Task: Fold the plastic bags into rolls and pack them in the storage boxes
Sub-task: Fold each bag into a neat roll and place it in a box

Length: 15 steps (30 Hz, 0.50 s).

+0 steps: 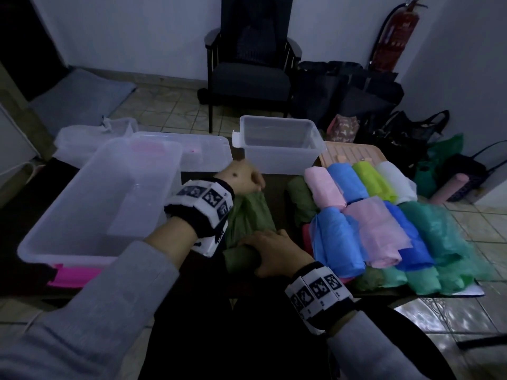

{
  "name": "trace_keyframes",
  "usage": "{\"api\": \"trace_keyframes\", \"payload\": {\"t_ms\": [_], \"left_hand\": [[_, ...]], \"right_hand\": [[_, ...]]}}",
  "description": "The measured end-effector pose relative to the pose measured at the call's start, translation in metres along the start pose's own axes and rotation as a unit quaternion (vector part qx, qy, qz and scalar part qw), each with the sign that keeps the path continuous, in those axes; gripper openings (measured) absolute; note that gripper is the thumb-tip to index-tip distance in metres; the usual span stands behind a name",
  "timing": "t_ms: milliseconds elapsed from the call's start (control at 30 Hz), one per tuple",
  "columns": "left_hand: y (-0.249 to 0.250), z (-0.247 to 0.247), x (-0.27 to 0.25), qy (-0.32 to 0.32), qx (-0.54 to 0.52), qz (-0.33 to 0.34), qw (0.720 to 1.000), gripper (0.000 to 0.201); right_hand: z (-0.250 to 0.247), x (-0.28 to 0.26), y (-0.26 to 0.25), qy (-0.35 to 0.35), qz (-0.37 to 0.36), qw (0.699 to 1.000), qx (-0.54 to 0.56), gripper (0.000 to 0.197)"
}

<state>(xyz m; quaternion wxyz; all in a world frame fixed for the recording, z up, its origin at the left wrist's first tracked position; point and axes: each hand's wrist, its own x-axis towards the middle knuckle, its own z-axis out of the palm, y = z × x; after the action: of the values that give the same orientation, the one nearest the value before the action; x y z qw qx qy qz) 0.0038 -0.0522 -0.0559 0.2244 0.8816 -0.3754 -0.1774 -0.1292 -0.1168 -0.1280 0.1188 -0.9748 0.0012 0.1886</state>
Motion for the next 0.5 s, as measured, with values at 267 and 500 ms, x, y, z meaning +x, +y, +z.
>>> {"api": "trace_keyframes", "payload": {"t_ms": [267, 500], "left_hand": [[-0.043, 0.055, -0.003, -0.225, 0.129, -0.004, 0.966, 0.054], [-0.055, 0.068, -0.005, -0.224, 0.142, 0.034, 0.964, 0.058]], "right_hand": [[0.003, 0.000, 0.002, 0.005, -0.001, 1.000, -0.008, 0.063], [-0.006, 0.003, 0.001, -0.039, -0.025, 0.996, 0.079, 0.058]]}}
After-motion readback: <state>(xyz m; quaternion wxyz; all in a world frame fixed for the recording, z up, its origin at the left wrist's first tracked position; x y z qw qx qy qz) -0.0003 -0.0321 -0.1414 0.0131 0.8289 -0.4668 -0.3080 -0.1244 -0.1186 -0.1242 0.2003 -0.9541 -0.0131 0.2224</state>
